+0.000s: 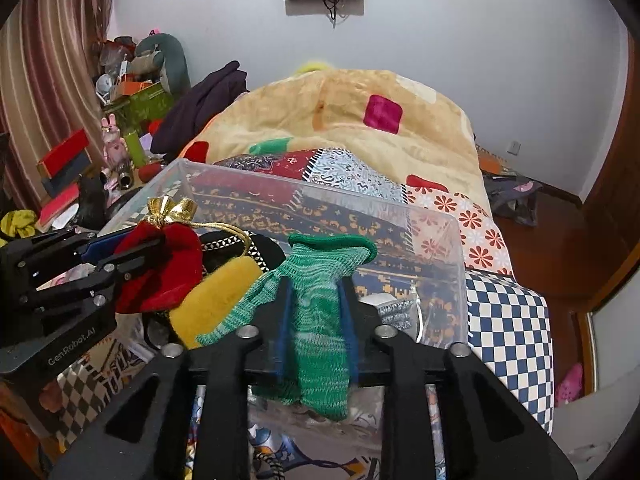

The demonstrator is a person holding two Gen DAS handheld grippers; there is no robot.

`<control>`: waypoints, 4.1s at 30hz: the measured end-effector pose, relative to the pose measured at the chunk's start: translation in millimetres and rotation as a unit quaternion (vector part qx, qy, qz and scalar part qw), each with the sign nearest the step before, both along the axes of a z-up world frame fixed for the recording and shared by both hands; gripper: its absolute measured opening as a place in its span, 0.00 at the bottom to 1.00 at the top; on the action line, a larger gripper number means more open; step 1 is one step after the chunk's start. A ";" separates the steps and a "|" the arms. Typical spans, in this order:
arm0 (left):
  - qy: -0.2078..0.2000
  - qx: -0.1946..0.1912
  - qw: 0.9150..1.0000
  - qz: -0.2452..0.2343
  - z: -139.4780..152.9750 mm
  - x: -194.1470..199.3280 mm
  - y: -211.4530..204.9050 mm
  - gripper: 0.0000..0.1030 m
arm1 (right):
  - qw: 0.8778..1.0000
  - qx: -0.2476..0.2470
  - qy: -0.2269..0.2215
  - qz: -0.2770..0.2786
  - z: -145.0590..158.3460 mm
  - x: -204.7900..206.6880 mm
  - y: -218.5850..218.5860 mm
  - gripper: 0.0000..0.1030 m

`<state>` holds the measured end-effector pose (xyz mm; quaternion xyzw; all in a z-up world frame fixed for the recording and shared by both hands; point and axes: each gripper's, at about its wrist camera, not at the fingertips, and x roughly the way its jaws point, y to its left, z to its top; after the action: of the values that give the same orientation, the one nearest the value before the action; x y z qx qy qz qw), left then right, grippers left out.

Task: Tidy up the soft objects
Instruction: 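Carry the glove and red gift bag into the box and open both tools, then grasp the black-and-white braided cord with the right tool while the left tool grasps the floral scrunchie, then carry the cord and scrunchie into the box and open both tools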

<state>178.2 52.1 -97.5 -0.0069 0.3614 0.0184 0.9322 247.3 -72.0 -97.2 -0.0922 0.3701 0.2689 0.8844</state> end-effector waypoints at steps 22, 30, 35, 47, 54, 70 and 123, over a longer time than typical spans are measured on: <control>-0.066 -0.031 0.996 -0.046 36.8 -78.3 -28.7 0.86 | 0.998 0.043 -0.038 0.004 21.7 -68.2 -60.4 0.72; -0.007 -0.044 0.997 -0.063 -7.8 -83.6 -44.2 0.86 | 0.998 0.052 0.032 -0.006 -18.1 -70.6 -72.5 0.70; 0.026 -0.057 0.996 -0.064 -30.0 -79.9 -46.2 0.85 | 0.997 0.044 0.065 0.002 -37.9 -69.5 -67.6 0.59; 0.057 -0.058 0.993 -0.089 -53.0 -74.3 -58.6 0.51 | 0.995 0.013 0.096 0.027 -56.4 -57.5 -42.7 0.25; 0.057 -0.066 0.992 -0.095 -54.1 -76.5 -56.4 0.12 | 0.995 0.011 0.089 0.039 -55.9 -63.7 -37.5 0.09; -0.043 -0.068 0.995 -0.060 8.8 -101.9 -27.0 0.07 | 0.998 0.055 0.005 0.011 -7.4 -78.9 -65.7 0.08; -0.040 -0.057 0.997 -0.032 18.4 -18.5 -18.2 0.35 | 0.999 0.024 -0.012 -0.028 5.0 -14.5 -42.8 0.30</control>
<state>159.7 34.0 -79.2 -0.0487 0.3243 -0.0323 0.9441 232.8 -114.8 -92.2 -0.0638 0.3549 0.2517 0.8981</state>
